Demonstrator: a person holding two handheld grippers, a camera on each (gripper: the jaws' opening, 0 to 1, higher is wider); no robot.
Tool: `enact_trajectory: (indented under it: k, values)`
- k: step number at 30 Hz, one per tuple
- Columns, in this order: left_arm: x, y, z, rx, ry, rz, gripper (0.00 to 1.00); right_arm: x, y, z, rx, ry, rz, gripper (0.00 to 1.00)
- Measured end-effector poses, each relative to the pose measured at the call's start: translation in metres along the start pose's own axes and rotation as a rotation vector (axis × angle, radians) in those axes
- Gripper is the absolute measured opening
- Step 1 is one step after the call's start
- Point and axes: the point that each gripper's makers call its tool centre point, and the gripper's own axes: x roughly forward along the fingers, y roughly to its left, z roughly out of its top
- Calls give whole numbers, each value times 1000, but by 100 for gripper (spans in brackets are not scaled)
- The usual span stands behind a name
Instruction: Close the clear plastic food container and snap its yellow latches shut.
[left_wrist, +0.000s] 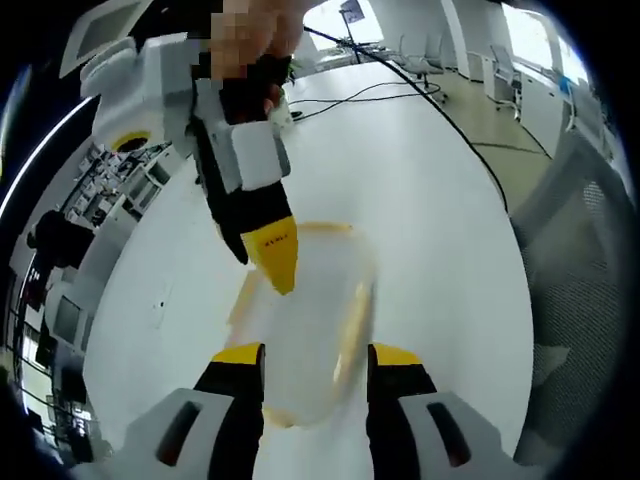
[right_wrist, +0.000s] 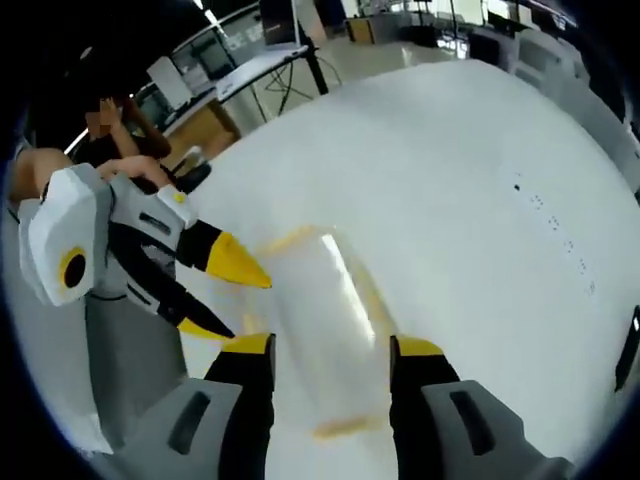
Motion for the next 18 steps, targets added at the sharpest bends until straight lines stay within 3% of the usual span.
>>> enact_trajectory:
  k: [18]
  values:
    - [-10, 17, -29, -200, 14, 52, 35, -6, 12, -22, 28, -110, -142, 43]
